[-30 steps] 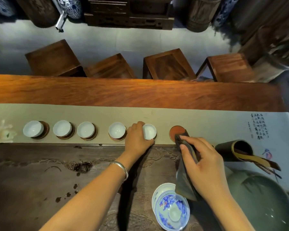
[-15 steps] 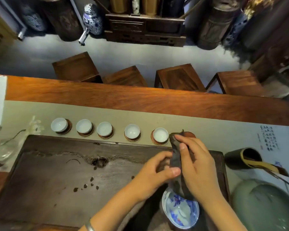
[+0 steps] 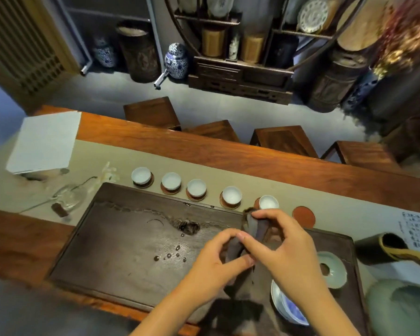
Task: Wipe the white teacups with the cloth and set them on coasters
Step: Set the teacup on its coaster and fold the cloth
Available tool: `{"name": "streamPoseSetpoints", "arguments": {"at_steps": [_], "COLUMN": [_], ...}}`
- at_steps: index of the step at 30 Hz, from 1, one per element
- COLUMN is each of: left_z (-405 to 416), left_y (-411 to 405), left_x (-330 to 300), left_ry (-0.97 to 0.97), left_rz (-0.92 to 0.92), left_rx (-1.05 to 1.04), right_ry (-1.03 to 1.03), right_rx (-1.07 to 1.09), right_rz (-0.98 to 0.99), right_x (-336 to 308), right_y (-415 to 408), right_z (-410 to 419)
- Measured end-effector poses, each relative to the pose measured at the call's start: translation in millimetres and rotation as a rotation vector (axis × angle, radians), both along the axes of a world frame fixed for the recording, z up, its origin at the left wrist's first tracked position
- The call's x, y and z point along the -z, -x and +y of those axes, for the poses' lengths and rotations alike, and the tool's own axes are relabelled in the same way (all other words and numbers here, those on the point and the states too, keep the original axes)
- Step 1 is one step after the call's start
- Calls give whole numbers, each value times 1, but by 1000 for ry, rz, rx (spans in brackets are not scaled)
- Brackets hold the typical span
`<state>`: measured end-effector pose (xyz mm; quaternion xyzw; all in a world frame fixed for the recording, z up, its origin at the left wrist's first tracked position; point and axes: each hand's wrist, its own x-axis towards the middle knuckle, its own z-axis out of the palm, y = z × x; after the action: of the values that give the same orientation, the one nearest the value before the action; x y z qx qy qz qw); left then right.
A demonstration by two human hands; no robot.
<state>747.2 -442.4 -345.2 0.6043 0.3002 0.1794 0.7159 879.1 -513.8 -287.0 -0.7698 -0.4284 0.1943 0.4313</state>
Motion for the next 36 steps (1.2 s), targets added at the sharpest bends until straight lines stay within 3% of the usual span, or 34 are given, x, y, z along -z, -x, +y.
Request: {"name": "streamPoseSetpoints", "arguments": {"at_steps": [8, 12, 15, 18, 22, 26, 31, 36], "left_z": [68, 117, 151, 183, 211, 224, 244, 255], "left_y": [106, 168, 202, 225, 237, 244, 266, 273], "left_x": [-7, -12, -13, -18, -17, 2, 29, 56], "left_ry": [92, 149, 31, -169, -299, -178, 55, 223], "left_rz": [-38, -55, -18, 34, 79, 167, 343, 336], "left_rx": [9, -23, 8, 134, 430, 582, 391, 104], "right_ry": [-101, -127, -95, 36, 162, 173, 163, 167], "right_rx": [-64, -45, -37, -66, -74, -143, -50, 23], "right_rz": [437, 528, 589, 566, 450, 333, 283, 309], "right_x": [1, 5, 12, 20, 23, 32, 54, 74], "right_y": [94, 149, 182, 210, 234, 250, 245, 237], "right_z": [55, 87, 103, 111, 127, 144, 152, 165]}}
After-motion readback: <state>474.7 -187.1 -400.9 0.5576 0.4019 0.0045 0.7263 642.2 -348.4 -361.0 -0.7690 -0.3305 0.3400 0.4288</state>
